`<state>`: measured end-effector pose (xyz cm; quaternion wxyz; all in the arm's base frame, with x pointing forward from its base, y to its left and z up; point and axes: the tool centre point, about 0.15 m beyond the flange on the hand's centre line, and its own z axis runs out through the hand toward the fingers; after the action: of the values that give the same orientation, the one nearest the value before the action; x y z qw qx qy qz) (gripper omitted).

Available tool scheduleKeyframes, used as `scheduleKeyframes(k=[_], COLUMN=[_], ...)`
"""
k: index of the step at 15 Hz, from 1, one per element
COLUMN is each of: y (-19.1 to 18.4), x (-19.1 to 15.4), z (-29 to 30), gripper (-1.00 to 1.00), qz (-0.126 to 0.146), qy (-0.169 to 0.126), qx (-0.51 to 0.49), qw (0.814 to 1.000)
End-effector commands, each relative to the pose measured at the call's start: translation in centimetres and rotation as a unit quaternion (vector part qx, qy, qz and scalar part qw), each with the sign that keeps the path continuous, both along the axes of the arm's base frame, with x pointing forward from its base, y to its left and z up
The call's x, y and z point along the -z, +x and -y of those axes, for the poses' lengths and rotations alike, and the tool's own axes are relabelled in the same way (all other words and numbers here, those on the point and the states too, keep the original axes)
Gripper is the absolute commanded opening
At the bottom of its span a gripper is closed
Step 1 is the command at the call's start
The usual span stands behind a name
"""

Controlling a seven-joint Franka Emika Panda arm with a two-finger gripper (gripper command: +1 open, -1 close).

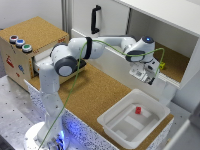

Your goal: Grasp the purple block

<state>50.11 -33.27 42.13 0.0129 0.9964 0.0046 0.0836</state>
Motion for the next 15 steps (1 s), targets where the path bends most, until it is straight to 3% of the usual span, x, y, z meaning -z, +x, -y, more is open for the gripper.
scheduleKeyframes(k=[1,5,7,11,15], y=[0.9,4.2,5.5,8.6,10.9], x=[-1.4,-5.6,-6.5,-6.7,-5.3], z=[-0.9,-2.8,-3.3,-4.5,-5.4], gripper=[1.00,1.00,1.00,1.00,1.00], qz=[0.023,0.094,0.116,0.143,0.174], qy=[-0.002,-0.009,-0.006,0.005,-0.027], qx=[-0.022,-0.061,-0.072,-0.097,-0.112], qw=[1.000,0.994,0.991,0.985,0.978])
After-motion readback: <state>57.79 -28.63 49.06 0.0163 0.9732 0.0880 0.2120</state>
